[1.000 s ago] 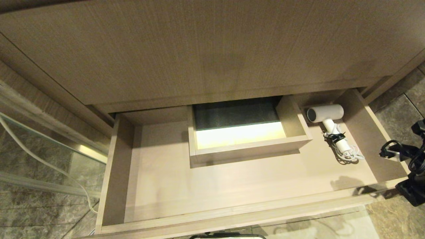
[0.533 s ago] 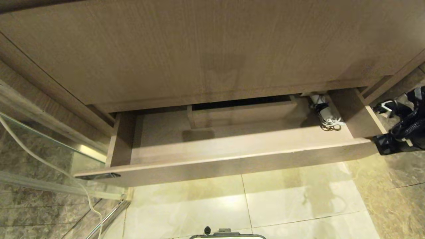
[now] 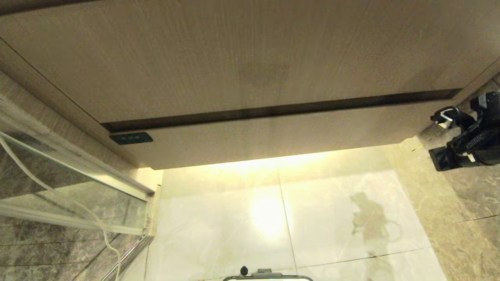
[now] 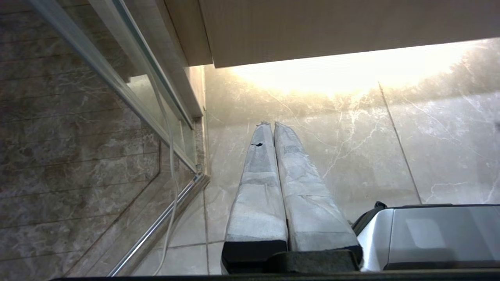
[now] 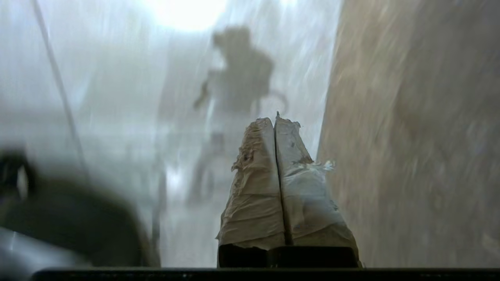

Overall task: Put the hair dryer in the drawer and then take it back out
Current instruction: Close the drawer, then pull open the drawer

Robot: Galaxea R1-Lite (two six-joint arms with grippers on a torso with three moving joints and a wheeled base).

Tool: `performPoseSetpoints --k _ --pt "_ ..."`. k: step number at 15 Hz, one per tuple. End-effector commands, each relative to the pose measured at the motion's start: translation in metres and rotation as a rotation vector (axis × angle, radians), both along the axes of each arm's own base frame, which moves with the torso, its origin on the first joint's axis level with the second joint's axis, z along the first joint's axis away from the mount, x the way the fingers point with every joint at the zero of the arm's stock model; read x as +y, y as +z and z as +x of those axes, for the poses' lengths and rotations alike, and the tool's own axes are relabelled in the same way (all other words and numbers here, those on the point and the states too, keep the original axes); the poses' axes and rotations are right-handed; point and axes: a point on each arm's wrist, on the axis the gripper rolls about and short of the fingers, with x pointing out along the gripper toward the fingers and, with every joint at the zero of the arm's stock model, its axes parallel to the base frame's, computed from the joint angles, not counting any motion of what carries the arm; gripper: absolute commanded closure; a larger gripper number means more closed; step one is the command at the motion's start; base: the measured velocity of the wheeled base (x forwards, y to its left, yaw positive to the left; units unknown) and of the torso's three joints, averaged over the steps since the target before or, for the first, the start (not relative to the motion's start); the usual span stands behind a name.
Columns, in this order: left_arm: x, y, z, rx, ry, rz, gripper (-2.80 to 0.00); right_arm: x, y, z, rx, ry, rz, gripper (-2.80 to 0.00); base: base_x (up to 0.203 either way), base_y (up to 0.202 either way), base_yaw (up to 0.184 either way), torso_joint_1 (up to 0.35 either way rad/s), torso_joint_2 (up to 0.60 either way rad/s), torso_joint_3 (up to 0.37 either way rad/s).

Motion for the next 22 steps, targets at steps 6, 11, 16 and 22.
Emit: performPoseSetpoints --k 6,11,16,22 --pt "0.000 0.000 0.000 0.001 0.001 0.000 0.00 0.036 0.022 -0.067 0.001 0.110 -0.023 0.00 0.000 0.000 0.000 0.000 0.00 0.000" --pt "0.000 0.000 0.000 0.001 0.001 0.000 0.00 0.064 0.037 -0.086 -0.038 0.208 -0.028 0.00 0.000 0.000 0.000 0.000 0.00 0.000" --pt "0.000 0.000 0.000 0.000 0.001 0.000 0.00 0.099 0.052 -0.088 -0.103 0.401 0.015 0.00 0.000 0.000 0.000 0.000 0.00 0.000" --pt "0.000 0.000 0.000 0.000 0.001 0.000 0.00 0.111 0.063 -0.106 -0.173 0.435 0.061 0.00 0.000 0.000 0.000 0.000 0.00 0.000"
